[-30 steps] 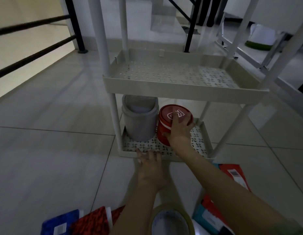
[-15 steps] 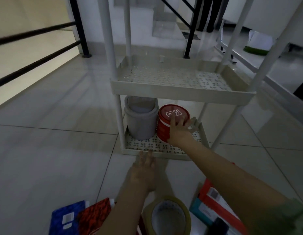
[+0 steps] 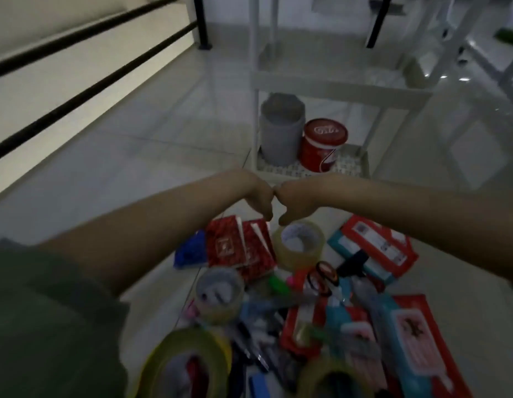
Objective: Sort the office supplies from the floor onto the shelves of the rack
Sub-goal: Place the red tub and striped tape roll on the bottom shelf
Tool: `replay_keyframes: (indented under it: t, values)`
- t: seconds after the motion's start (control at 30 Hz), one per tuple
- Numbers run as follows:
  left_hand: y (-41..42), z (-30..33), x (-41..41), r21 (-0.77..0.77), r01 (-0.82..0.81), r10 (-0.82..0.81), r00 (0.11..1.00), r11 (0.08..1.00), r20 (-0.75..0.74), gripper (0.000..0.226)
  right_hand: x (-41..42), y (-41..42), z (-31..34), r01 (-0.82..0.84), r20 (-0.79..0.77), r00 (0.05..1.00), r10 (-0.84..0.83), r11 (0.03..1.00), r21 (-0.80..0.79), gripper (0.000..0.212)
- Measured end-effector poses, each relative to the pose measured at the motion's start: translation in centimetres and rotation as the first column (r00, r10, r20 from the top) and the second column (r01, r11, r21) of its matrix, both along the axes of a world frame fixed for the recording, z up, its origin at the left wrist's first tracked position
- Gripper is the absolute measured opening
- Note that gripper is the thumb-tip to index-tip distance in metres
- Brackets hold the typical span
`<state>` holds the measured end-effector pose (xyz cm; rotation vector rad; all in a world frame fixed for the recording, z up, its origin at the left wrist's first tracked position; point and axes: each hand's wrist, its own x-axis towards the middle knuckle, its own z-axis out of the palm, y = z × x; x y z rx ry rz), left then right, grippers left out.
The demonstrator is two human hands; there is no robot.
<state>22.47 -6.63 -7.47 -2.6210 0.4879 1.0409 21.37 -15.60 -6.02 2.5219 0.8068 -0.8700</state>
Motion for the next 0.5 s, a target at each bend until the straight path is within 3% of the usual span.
replay_keyframes:
  t: [0.1,0.23,0.27,0.33,0.43,0.5]
  values:
    - [1.4,0.5,-4.5,0.019,0.015,-0.012,0.99,1.0,-0.14,0.059,-5.4,0.8,-0.1,-0.18,-0.014,0.984,0.18,0.984,0.015,0.059]
    - [4.5,-3.2,-10.3,0.261,0.198,-0.092,0.925,0.945,-0.37,0.048,-10.0,1.3,-2.2,-0.367,-0.1,0.922,0.373,0.927,0.077,0.065]
    - [5.1,-4.2,-11.8,0.307,0.253,-0.12,0.912,0.918,-0.393,0.055,-10.8,1.4,-2.9,-0.397,-0.114,0.906,0.407,0.912,0.105,0.065]
    - [5.9,-5.7,-14.2,0.339,0.329,-0.198,0.909,0.881,-0.368,0.063,-12.3,1.6,-4.3,-0.464,-0.118,0.867,0.484,0.871,0.162,0.069]
    - [6.2,-6.0,-16.3,0.369,0.366,-0.27,0.919,0.854,-0.286,0.057,-13.8,2.0,-5.8,-0.595,-0.067,0.784,0.617,0.778,0.204,0.071]
    - [6.7,-6.3,-16.1,0.345,0.289,-0.21,0.946,0.893,-0.249,0.056,-14.4,2.1,-6.7,-0.646,-0.052,0.743,0.667,0.735,0.205,0.072]
